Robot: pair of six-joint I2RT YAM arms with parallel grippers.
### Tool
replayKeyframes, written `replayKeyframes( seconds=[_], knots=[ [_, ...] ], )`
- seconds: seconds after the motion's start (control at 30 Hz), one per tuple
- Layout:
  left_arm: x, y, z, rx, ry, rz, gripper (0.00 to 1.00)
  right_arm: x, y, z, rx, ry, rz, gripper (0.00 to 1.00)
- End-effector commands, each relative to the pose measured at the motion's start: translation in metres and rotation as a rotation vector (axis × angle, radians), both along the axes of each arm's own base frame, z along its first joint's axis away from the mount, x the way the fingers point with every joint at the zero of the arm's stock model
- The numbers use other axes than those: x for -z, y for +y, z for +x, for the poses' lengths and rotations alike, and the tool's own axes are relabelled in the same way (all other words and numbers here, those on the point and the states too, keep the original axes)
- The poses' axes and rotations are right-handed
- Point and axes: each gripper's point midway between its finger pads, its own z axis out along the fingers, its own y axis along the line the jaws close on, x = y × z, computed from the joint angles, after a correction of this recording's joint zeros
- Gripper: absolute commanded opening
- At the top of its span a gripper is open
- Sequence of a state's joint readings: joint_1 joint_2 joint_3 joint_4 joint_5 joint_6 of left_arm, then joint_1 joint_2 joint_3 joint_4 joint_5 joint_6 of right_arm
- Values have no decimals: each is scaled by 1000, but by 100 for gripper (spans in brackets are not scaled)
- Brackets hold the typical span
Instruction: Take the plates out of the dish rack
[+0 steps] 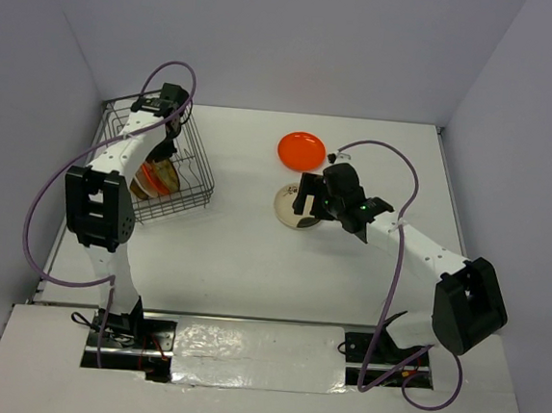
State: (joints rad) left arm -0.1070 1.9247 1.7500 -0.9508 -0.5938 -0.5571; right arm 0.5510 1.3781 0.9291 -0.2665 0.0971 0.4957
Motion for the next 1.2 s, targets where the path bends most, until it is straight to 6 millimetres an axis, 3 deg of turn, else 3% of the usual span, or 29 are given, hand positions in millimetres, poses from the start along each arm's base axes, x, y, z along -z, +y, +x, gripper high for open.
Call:
replayKeyframes(
  seconds=[0.0,0.13,0.3,0.37,0.47,0.53,0.6,0.67,0.7,0.73,0.77,0.8,0.83,0.87,1.03,1.17],
  knots=[
    [2,3,-3,-25,-2,-7,31,-16,5,3,-12,-56,26,100],
    [-11,6,-4,-7,-2,15,12,-15,6,3,-15,-57,30,100],
    [-43,11,-9,13,-21,46,0,-12,9,5,-17,-47,30,100],
    [-63,12,-14,18,-48,55,0,-11,14,5,-37,-41,51,100],
    [-109,7,-18,54,-145,49,0,-13,31,8,-88,-37,104,100],
    [-137,1,-26,98,-197,34,0,-24,48,4,-154,-28,174,100],
    [-167,-12,-32,157,-277,-7,0,-48,61,7,-200,-70,250,100],
    [-177,-33,-37,260,-310,-56,0,-82,80,1,-281,-126,365,100],
    [-195,-58,-40,378,-390,-141,0,-100,85,2,-303,-156,403,100],
    [-184,-72,-44,440,-381,-196,0,-122,95,0,-346,-194,471,100],
    [-200,-83,-56,500,-445,-249,0,-139,100,-1,-373,-223,508,100],
    [-202,-101,-62,570,-466,-332,0,-149,104,-1,-392,-242,538,100],
    [-211,-112,-61,608,-524,-374,0,-159,108,-2,-403,-245,578,100],
    [-208,-118,-73,640,-539,-411,0,-173,115,-3,-441,-274,615,100],
    [-215,-159,-94,779,-619,-624,0,-205,119,-6,-482,-364,694,100],
    [-221,-172,-103,835,-640,-696,0,-204,121,-8,-499,-360,710,99]
  ],
)
